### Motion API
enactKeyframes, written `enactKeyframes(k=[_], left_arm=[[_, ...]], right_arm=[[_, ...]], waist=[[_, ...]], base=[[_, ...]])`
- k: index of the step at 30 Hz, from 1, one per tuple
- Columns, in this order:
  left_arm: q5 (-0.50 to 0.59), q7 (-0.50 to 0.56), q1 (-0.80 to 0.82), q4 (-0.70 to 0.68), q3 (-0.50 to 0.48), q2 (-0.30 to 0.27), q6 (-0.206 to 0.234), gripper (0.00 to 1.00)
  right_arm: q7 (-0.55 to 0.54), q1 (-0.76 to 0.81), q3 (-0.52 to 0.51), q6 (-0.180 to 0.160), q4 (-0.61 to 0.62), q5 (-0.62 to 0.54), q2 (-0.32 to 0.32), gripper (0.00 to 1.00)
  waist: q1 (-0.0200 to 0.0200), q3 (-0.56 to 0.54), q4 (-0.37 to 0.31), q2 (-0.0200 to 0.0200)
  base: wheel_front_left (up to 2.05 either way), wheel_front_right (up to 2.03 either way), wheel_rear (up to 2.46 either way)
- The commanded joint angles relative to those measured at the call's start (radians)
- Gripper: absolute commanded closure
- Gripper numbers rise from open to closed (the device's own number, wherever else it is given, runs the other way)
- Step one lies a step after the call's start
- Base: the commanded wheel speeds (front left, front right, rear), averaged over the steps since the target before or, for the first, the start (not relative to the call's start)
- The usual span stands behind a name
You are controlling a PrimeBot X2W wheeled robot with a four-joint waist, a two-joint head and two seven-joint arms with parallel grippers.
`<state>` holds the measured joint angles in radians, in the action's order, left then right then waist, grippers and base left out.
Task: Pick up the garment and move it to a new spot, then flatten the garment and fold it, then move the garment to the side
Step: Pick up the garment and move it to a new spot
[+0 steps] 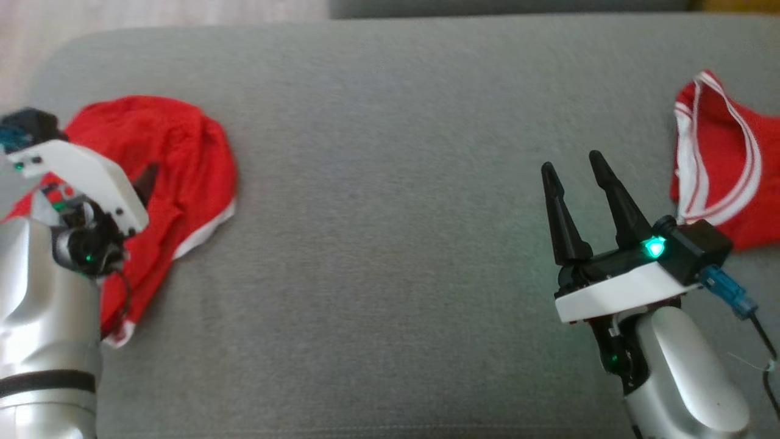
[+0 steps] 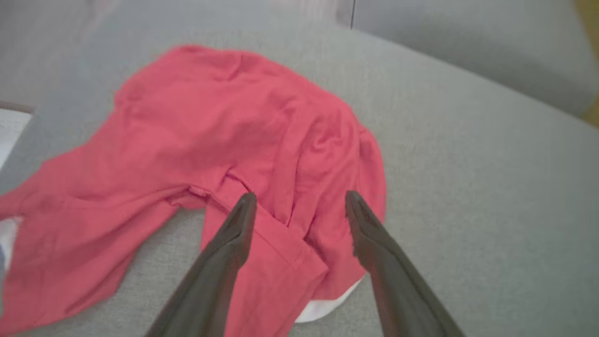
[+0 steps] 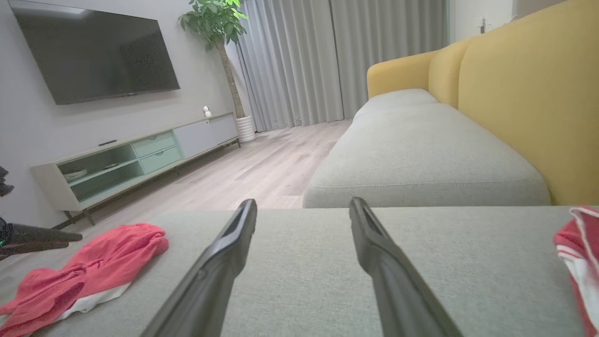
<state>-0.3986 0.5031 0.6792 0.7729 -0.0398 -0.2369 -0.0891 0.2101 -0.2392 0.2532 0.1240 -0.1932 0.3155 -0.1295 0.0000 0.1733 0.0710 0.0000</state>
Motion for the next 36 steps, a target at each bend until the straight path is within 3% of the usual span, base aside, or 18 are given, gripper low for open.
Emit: enactKeyframes(k=[1,10,11,12,13,24,36], left_arm=[[0.007,0.008,0.044,-0.010,-0.022,-0.059,-0.002,0.00],[0.024,0.119,0.064,0.230,0.033,-0.099,-0.019,0.00],[0.024,0.113,0.068,0.239,0.035,-0.102,-0.021,0.15],[0.023,0.102,0.072,0.245,0.037,-0.105,-0.023,0.69],[0.021,0.085,0.077,0.249,0.037,-0.106,-0.024,1.00],[0.035,-0.076,0.159,0.202,0.122,-0.120,-0.040,1.00],[-0.073,-0.157,0.199,-0.157,0.370,-0.122,-0.041,1.00]], right_arm=[[0.007,-0.039,0.021,0.007,0.034,0.001,0.002,0.00],[0.020,-0.055,0.022,0.007,0.015,0.010,0.006,0.00],[0.021,-0.055,0.022,0.007,0.013,0.010,0.006,0.00],[0.022,-0.054,0.021,0.007,0.010,0.011,0.007,0.00],[0.023,-0.054,0.021,0.007,0.007,0.011,0.007,0.00],[0.033,-0.039,0.023,0.007,-0.028,0.029,0.016,0.00],[0.040,0.006,0.000,0.007,-0.031,0.038,0.024,0.00]], waist=[[0.0000,0.034,-0.038,0.0000],[0.0000,0.046,-0.076,0.0000],[0.0000,0.045,-0.077,0.0000],[0.0000,0.043,-0.076,0.0000],[0.0000,0.039,-0.076,0.0000],[0.0000,-0.046,-0.070,0.0000],[0.0000,-0.134,-0.132,0.0000]], base=[[0.00,0.00,0.00],[0.00,0.00,0.00],[0.00,0.00,0.00],[0.00,0.00,0.00],[0.00,0.00,0.00],[0.00,0.00,0.00],[0.00,0.00,0.00]])
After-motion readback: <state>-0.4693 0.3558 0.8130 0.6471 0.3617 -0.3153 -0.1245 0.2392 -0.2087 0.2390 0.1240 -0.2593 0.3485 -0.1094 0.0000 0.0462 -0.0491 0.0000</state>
